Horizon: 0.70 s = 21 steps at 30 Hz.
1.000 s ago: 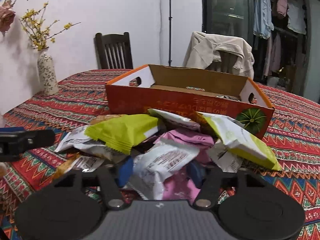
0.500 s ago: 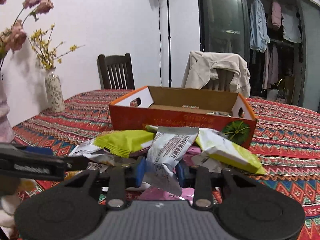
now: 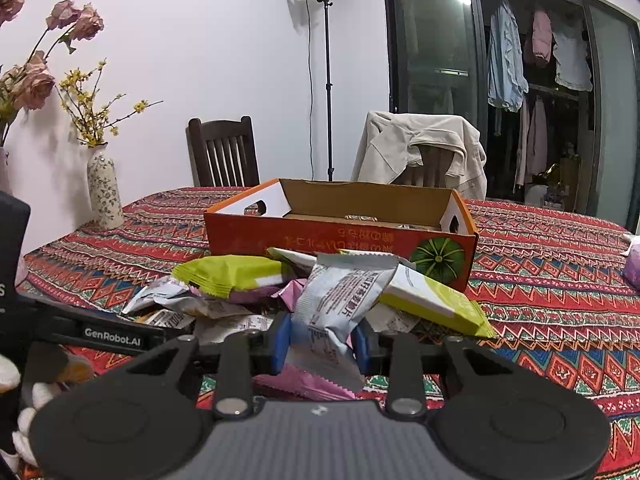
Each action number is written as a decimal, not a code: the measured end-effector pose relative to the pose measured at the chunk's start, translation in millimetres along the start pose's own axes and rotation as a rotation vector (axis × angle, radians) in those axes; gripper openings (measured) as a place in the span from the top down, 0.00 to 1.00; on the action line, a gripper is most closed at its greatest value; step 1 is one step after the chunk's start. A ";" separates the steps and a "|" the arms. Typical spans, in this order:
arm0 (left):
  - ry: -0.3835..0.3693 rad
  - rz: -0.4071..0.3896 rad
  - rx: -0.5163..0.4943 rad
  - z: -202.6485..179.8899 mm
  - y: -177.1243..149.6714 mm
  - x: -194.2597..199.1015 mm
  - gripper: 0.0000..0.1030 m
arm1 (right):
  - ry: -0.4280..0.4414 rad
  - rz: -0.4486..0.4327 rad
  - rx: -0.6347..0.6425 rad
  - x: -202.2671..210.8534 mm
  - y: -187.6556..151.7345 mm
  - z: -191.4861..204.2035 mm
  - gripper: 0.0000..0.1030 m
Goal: Organize snacks
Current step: 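Grasp a white packet with the right tool while the left grasps a yellow packet, then lower both packets into the orange box and open both tools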
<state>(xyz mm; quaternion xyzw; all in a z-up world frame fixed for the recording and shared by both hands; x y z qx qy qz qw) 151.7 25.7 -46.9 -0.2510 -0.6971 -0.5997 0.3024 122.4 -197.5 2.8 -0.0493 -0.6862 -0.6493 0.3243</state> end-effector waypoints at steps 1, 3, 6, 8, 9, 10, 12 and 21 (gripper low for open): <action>0.004 -0.002 -0.003 -0.2 0.0 0.1 0.04 | 0.001 0.001 -0.001 -0.2 -0.6 -0.3 0.69; 0.021 -0.011 -0.013 -0.7 -1.0 0.8 0.12 | 0.003 0.004 -0.002 -0.9 -1.9 0.0 0.69; 0.022 -0.020 -0.035 -3.2 -3.1 3.4 0.21 | 0.004 0.008 -0.001 -1.9 -2.9 -0.3 0.69; 0.024 -0.027 -0.053 -4.8 -4.5 5.1 0.26 | 0.005 0.009 0.000 -1.3 -3.7 -0.1 0.69; 0.023 -0.030 -0.054 -5.1 -5.1 5.8 0.28 | 0.005 0.009 0.002 -0.7 -4.0 0.0 0.69; 0.022 -0.032 -0.053 -4.9 -5.4 6.3 0.29 | 0.005 0.009 0.002 -0.4 -4.2 0.4 0.69; 0.021 -0.039 -0.044 -3.5 -5.4 8.3 0.38 | 0.007 0.008 0.005 0.7 -4.6 1.6 0.69; 0.010 -0.069 -0.042 1.6 -11.3 21.5 0.43 | 0.008 -0.002 0.001 5.7 -4.8 -0.7 0.69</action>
Point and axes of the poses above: each gripper's, at about its wrist camera, not at the fingertips, and x roughly against the way its jaws point, z to its left, y to its top, the point moved 4 cm from there along -x, roughly the way its jaws point, and after that the axes turned 5 degrees about z, right-handed, at the moved point
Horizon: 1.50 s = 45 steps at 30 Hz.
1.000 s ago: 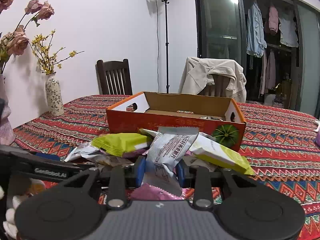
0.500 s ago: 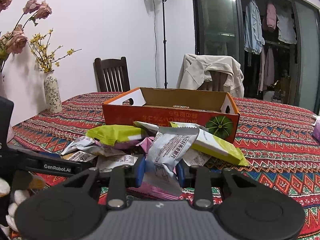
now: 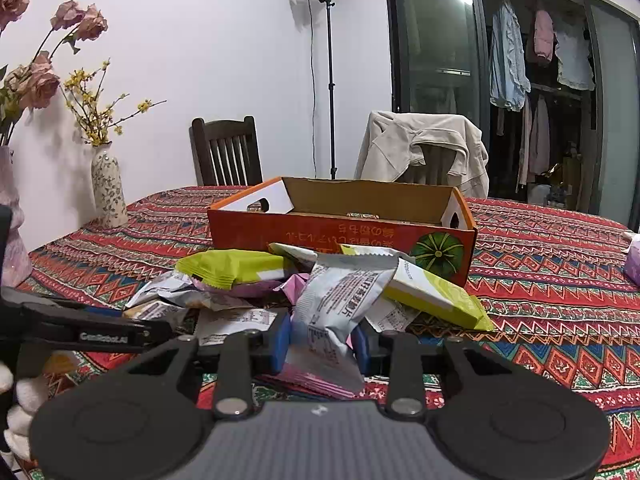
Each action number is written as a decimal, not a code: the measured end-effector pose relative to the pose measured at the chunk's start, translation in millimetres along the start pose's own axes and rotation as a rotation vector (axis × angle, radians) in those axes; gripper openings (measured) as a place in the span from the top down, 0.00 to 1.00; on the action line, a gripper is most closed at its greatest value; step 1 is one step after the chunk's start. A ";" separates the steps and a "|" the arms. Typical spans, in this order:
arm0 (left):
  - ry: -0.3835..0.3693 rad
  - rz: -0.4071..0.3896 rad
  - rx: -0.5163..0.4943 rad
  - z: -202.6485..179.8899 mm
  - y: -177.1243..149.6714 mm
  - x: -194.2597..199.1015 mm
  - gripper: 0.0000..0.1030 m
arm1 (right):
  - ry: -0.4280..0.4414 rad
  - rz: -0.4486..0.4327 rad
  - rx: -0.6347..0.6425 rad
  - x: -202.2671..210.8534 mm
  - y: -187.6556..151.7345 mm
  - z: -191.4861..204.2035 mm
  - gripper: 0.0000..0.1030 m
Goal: Organize snacks
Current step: 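Lower both packets into the orange box and open both tools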
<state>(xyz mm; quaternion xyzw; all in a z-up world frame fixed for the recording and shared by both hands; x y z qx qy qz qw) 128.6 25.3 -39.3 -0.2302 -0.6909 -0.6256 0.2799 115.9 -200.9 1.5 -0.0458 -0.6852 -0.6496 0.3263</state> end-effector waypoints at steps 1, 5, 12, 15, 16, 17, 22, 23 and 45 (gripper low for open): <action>-0.003 -0.009 0.001 0.9 0.2 3.2 0.43 | -0.001 -0.001 -0.001 0.6 0.0 -0.7 0.69; -0.006 -0.067 -0.011 2.4 4.9 23.3 0.43 | -0.010 -0.008 0.000 5.8 0.3 -3.1 0.69; -0.006 -0.174 -0.028 1.7 30.7 52.8 0.43 | -0.025 -0.046 0.005 15.2 12.8 -6.0 0.69; -0.008 -0.216 -0.025 0.9 49.4 59.5 0.43 | -0.027 -0.072 0.005 16.5 23.7 -6.5 0.69; -0.010 -0.229 -0.026 -0.6 56.2 60.4 0.43 | -0.030 -0.082 0.002 16.4 28.5 -7.2 0.69; -0.013 -0.242 -0.027 -2.3 62.9 61.0 0.43 | -0.034 -0.091 -0.001 16.1 33.1 -7.8 0.69; -0.016 -0.294 -0.025 -15.2 106.4 54.7 0.43 | -0.046 -0.128 0.002 10.4 60.5 -10.3 0.69; -0.016 -0.301 -0.023 -17.4 114.4 52.7 0.43 | -0.048 -0.136 0.004 8.3 67.5 -10.7 0.69; 0.004 -0.259 0.084 -41.1 224.7 -62.4 0.43 | -0.137 -0.158 -0.058 -113.0 173.6 -56.3 0.69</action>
Point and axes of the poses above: each gripper's, at about its wrist camera, not at the fingertips, and x roughly against the way its jaws point, z to its left, y to its top, the point moved 4 cm from there along -x, roughly the way its jaws point, and after that the axes turned 5 degrees about z, right-handed, at the moved point
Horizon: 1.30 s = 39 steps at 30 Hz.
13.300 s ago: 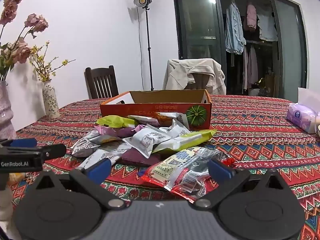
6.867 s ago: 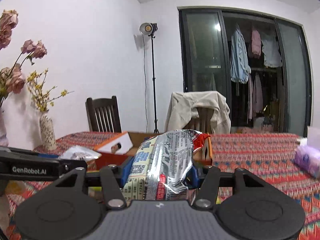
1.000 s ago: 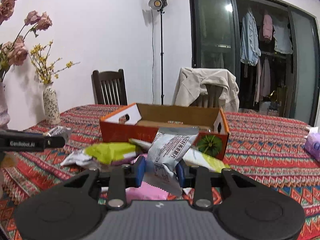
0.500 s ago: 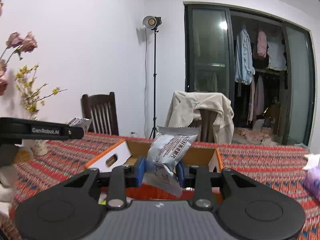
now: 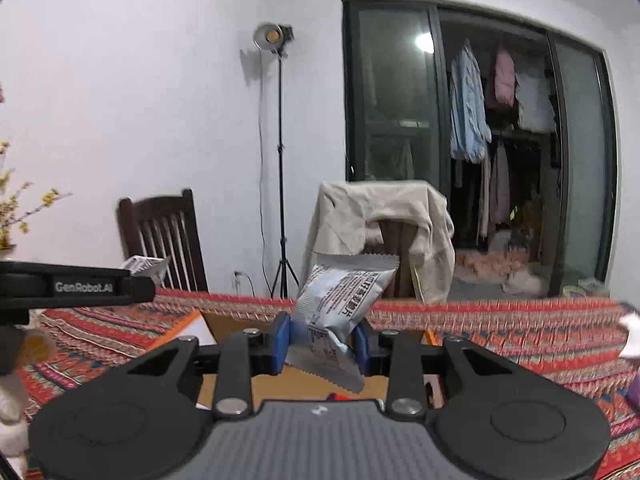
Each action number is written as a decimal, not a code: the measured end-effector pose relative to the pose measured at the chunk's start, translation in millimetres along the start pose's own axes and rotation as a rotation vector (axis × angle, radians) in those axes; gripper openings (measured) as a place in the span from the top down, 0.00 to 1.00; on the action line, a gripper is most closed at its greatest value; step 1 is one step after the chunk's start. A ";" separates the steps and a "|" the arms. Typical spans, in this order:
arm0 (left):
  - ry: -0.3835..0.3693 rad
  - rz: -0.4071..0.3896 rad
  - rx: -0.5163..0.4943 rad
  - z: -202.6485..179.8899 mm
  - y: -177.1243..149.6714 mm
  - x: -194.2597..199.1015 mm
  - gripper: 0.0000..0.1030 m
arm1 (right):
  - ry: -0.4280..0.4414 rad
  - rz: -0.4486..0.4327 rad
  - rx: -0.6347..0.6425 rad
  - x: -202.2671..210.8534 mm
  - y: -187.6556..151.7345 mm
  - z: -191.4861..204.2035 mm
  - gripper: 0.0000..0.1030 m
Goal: Organize snacks
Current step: 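Lower both packets into the orange box and open both tools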
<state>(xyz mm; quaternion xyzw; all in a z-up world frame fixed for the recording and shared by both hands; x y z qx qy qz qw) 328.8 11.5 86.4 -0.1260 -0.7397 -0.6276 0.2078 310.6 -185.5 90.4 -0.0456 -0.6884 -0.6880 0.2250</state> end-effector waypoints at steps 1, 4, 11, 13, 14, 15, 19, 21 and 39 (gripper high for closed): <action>0.002 0.011 0.001 0.6 -2.3 -7.4 0.43 | -0.003 0.015 -0.006 -7.5 -3.0 -2.8 0.69; 0.010 0.032 0.001 5.0 -10.6 -24.3 0.43 | -0.006 0.054 -0.008 -24.5 -12.3 -9.0 0.69; 0.024 0.074 -0.029 9.5 -24.9 -46.5 0.43 | 0.026 0.143 -0.021 -52.7 -30.3 -18.2 0.69; 0.026 0.091 -0.035 10.1 -28.2 -51.4 0.43 | 0.028 0.175 -0.022 -61.0 -35.2 -19.2 0.69; 0.030 0.100 -0.041 10.0 -29.9 -53.6 0.43 | 0.028 0.190 -0.024 -64.6 -37.4 -20.1 0.69; 0.036 0.109 -0.049 10.1 -31.4 -56.2 0.42 | 0.028 0.201 -0.025 -65.7 -40.1 -20.0 0.69; 0.033 0.134 -0.052 10.0 -35.2 -60.1 0.38 | 0.021 0.244 -0.014 -72.9 -46.3 -18.9 0.67; 0.021 0.138 -0.050 10.2 -35.6 -58.7 0.19 | 0.017 0.258 -0.006 -74.2 -47.4 -18.0 0.47; 0.017 0.041 -0.033 0.9 -21.9 -19.7 0.00 | 0.005 0.231 -0.081 -39.7 -37.5 -32.2 0.00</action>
Point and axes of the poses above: each gripper's, at about its wrist camera, not at the fingertips, and x roughly against the way its jaws point, z to its left, y to its top, the point moved 4 cm from there along -x, roughly the way its jaws point, and after that the axes turned 5 degrees about z, right-handed, at the moved point
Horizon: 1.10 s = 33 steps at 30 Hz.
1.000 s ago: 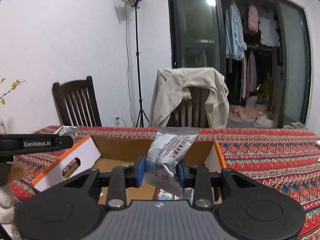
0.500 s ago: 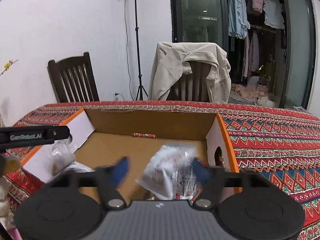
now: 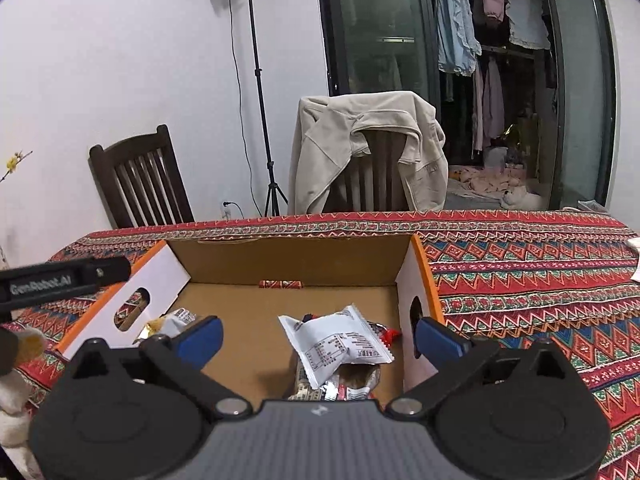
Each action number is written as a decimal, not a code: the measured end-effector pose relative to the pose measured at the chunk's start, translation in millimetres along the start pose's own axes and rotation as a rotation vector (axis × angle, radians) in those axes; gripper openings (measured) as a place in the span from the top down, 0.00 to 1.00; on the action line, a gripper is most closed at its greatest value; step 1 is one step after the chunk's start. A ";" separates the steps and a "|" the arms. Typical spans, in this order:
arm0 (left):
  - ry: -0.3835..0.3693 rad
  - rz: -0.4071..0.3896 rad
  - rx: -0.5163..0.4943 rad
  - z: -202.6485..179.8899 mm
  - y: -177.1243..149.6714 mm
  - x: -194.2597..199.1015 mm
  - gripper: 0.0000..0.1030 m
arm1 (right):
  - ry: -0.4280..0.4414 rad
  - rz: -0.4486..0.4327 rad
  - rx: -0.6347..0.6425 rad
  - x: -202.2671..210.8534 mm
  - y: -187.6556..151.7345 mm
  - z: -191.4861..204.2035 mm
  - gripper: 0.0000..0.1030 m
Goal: Organize snacks
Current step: 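Lower both packets into the orange box and open both tools, then grasp the pink packet with the right tool from the pile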
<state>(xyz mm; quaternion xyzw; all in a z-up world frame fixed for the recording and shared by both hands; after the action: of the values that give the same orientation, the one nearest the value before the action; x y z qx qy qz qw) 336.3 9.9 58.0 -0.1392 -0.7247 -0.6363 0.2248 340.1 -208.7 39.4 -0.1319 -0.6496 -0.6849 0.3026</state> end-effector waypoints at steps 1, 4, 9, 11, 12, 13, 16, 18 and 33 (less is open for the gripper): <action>-0.003 -0.012 -0.003 -1.6 1.6 5.7 0.00 | -0.001 -0.004 -0.002 3.5 0.8 0.4 0.00; -0.010 -0.040 0.001 -6.7 6.1 23.5 0.00 | -0.013 -0.024 0.007 17.2 3.5 3.4 0.00; -0.052 -0.065 -0.004 -11.1 11.3 54.1 0.00 | -0.019 -0.072 0.042 46.5 5.7 11.4 0.00; -0.066 -0.064 -0.004 -10.9 10.5 63.6 0.00 | -0.020 -0.085 0.059 57.5 4.9 14.1 0.00; -0.070 -0.064 -0.004 -9.5 9.2 68.5 0.00 | -0.021 -0.089 0.070 63.8 2.7 15.3 0.00; -0.073 -0.063 -0.005 -8.0 7.5 72.5 0.00 | -0.019 -0.092 0.077 69.6 0.7 16.0 0.00; -0.074 -0.055 -0.007 -1.0 -1.1 84.5 0.00 | -0.010 -0.092 0.084 85.4 -9.1 15.9 0.00; -0.078 -0.049 -0.015 3.8 -8.0 92.2 0.00 | -0.012 -0.090 0.093 93.4 -17.6 17.1 0.00; -0.072 -0.001 -0.075 46.0 -81.0 135.7 0.00 | 0.027 -0.025 0.111 130.9 -87.7 30.2 0.00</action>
<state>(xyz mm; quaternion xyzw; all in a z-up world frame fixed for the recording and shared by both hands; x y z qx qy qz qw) 173.3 31.5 52.5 -0.1702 -0.7080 -0.6576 0.1930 179.9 -213.6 47.1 -0.0974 -0.6840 -0.6533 0.3097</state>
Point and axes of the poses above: each gripper's, at about its wrist camera, not at the fingertips, and x roughly against the way its jaws point, z to its left, y to its top, the point moved 4 cm from there along -x, roughly the way its jaws point, and after that the axes turned 5 degrees about z, right-handed, at the moved point
